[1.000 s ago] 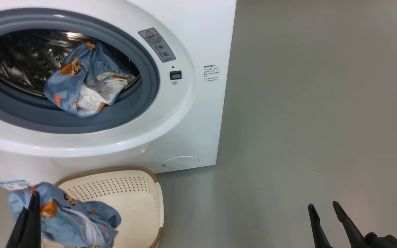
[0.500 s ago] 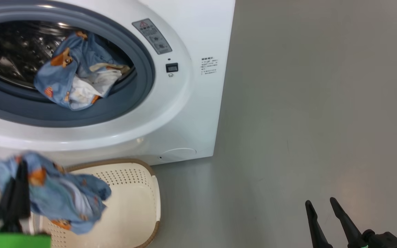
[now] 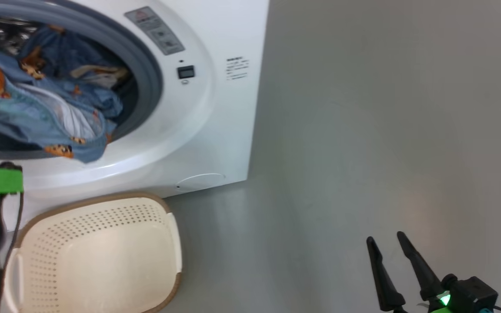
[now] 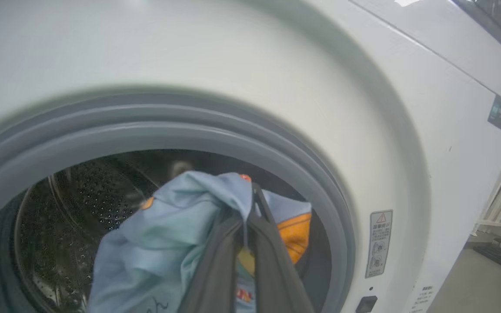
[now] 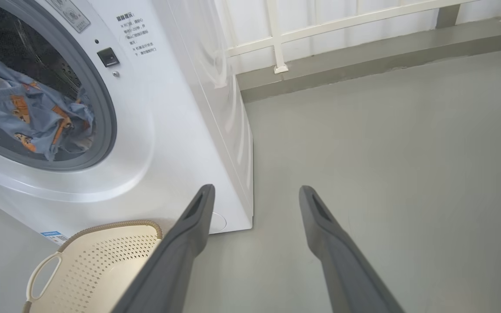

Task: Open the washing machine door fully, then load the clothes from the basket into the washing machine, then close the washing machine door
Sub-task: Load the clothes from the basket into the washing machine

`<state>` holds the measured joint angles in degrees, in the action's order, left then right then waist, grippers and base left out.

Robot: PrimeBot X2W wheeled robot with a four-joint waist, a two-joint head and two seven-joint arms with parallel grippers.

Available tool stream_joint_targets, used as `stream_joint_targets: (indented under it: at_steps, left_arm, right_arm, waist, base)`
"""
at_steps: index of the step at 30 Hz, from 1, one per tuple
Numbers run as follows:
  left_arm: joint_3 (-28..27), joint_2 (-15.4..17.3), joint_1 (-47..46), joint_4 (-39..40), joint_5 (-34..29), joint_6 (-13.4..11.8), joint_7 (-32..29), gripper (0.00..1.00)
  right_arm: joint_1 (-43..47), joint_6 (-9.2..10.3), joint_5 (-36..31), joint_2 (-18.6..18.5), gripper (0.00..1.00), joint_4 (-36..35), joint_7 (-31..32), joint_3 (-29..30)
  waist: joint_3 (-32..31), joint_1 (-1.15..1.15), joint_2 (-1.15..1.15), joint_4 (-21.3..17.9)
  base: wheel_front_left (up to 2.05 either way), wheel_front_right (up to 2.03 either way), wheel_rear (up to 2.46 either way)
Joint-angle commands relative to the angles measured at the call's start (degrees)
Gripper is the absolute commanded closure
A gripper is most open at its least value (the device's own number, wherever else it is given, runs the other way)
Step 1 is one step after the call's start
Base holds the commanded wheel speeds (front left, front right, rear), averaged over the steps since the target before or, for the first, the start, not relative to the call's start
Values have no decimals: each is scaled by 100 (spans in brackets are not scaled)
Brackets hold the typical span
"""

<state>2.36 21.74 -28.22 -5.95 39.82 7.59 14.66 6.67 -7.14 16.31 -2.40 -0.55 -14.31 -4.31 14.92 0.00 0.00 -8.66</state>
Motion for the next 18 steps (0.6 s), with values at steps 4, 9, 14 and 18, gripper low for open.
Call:
stream_joint_targets:
  at_steps: [4,9,14,18]
  left_arm:
    - [42,451,-561,-674,-88,-10,34,100]
    - [191,669,-915,-1728,-109,-10,34,100]
    - [473,987,-1197,-2561,-137,-10,34,100]
    - [979,1218,-1529,-3398,115,-10,34,100]
  right_arm:
    - [-154,-35,127,-48,0,-164,-69,-300]
    - [-121,-35,251,-48,0,-194,-69,-455]
    - [-93,-35,350,-48,0,-258,-69,-588]
    - [-59,-35,405,-48,0,-327,-69,-718]
  waist:
    - [187,0,0,-416]
    - [322,0,0,-756]
    - [479,0,0,-1022]
    - [632,0,0,-1176]
  base:
    - [0,0,0]
    - [0,0,0]
    - [0,0,0]
    - [0,0,0]
